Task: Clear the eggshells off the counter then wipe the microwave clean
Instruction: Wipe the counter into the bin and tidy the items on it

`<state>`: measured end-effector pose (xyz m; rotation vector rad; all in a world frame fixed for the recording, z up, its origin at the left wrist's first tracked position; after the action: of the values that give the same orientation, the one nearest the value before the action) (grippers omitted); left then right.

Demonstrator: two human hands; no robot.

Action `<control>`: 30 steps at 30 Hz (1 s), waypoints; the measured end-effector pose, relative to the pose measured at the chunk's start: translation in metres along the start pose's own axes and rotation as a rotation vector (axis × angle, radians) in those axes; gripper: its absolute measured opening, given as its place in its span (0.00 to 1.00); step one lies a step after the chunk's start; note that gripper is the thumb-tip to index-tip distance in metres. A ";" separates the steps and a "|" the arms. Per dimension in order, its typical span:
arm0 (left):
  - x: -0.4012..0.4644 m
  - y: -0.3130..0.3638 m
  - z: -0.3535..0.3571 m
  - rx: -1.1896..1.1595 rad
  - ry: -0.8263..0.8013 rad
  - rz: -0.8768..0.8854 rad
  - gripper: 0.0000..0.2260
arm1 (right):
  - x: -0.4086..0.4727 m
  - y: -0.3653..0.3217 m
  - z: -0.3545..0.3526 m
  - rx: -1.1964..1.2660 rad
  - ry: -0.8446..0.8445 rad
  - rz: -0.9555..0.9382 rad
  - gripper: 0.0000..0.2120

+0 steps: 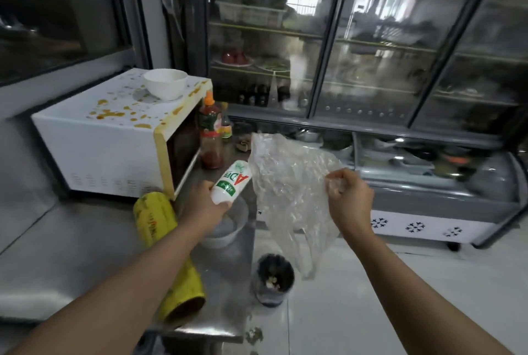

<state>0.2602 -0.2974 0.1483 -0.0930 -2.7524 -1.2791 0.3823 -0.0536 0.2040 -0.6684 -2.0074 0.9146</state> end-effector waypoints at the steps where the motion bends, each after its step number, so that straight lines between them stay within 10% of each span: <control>1: -0.005 0.013 0.015 -0.009 -0.009 0.002 0.21 | 0.008 0.012 -0.015 -0.007 0.015 -0.003 0.07; 17: -0.092 0.165 0.213 0.086 -0.097 -0.018 0.20 | 0.122 0.200 -0.175 -0.075 -0.016 0.065 0.06; 30: -0.026 0.190 0.324 0.105 -0.154 -0.116 0.24 | 0.219 0.288 -0.126 -0.165 -0.098 0.075 0.06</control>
<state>0.2823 0.0725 0.0823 -0.0244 -2.9913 -1.1971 0.4084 0.3206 0.1268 -0.8087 -2.1742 0.8461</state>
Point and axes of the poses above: each hand's wrist, its own x-axis towards the middle knuckle, its own z-axis out of the palm, y = z × x, the point moved 3 cm from there along x, towards the middle knuckle, and after that the axes turned 8 degrees about y, right-handed, at the moved point
